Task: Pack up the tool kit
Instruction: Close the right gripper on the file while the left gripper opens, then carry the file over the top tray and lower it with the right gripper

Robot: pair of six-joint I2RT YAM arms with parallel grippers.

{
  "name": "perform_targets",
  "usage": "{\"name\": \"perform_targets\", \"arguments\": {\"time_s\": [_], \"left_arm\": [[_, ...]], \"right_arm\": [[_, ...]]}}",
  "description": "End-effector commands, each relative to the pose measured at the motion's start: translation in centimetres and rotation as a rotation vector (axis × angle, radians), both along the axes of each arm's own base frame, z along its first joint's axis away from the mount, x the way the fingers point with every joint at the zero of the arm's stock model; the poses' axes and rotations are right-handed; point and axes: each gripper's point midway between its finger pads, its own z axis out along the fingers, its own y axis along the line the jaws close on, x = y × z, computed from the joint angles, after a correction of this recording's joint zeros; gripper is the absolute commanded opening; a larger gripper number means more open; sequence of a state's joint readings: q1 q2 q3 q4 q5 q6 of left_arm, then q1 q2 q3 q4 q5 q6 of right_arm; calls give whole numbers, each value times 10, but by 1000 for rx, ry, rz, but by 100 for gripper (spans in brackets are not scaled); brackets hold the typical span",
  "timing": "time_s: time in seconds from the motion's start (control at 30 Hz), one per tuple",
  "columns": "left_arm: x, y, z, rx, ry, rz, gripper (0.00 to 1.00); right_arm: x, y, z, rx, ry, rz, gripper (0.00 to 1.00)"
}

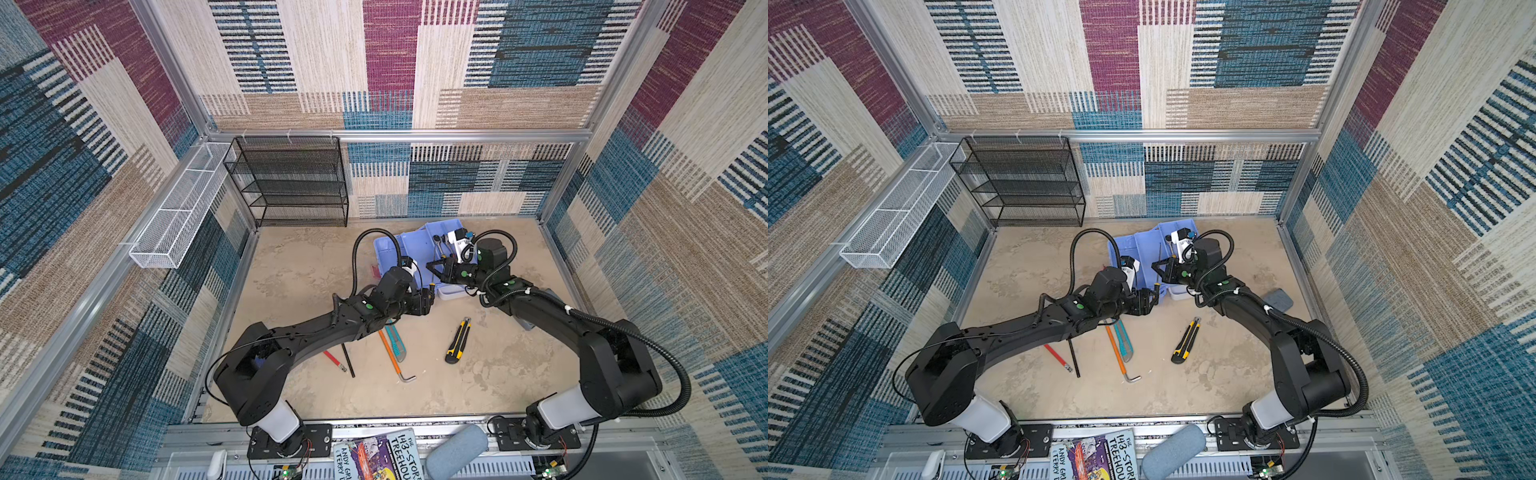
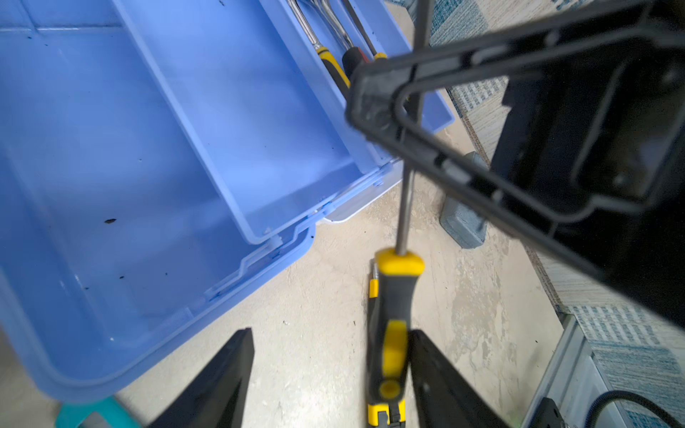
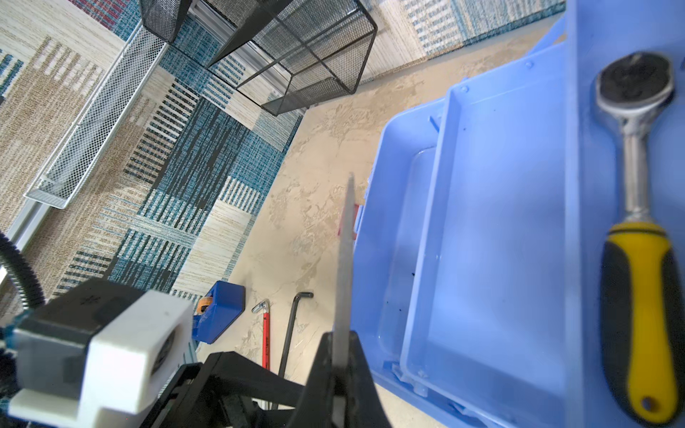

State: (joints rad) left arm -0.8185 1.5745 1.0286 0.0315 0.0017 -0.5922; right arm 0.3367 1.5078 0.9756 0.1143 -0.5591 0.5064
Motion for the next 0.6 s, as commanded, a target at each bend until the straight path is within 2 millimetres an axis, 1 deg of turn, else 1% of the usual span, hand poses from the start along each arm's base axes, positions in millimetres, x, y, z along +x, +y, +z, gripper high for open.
{"name": "perform_targets", "arguments": {"time_s": [0.0, 0.03, 0.17, 0.27, 0.4, 0.47, 0.57], "left_arm": [[3, 17, 0, 23, -14, 66, 76], [2, 21, 1, 28, -18, 72, 76], [1, 40, 2, 66, -30, 106, 78], [0, 53, 2, 88, -36, 126, 78], [-1, 65, 0, 92, -29, 150, 78], [-2, 69, -2, 93, -23, 159, 78], [-4, 74, -6, 94, -12, 168, 78]], "right_arm": [[15, -19, 7, -69, -49, -43, 0], [20, -26, 11, -90, -60, -58, 0], [50, -68, 31, -205, -127, -158, 0], [71, -97, 36, -334, -154, -222, 0], [94, -126, 31, -472, -153, -293, 0], [103, -134, 25, -526, -144, -314, 0], [114, -141, 19, -577, -133, -332, 0]]}}
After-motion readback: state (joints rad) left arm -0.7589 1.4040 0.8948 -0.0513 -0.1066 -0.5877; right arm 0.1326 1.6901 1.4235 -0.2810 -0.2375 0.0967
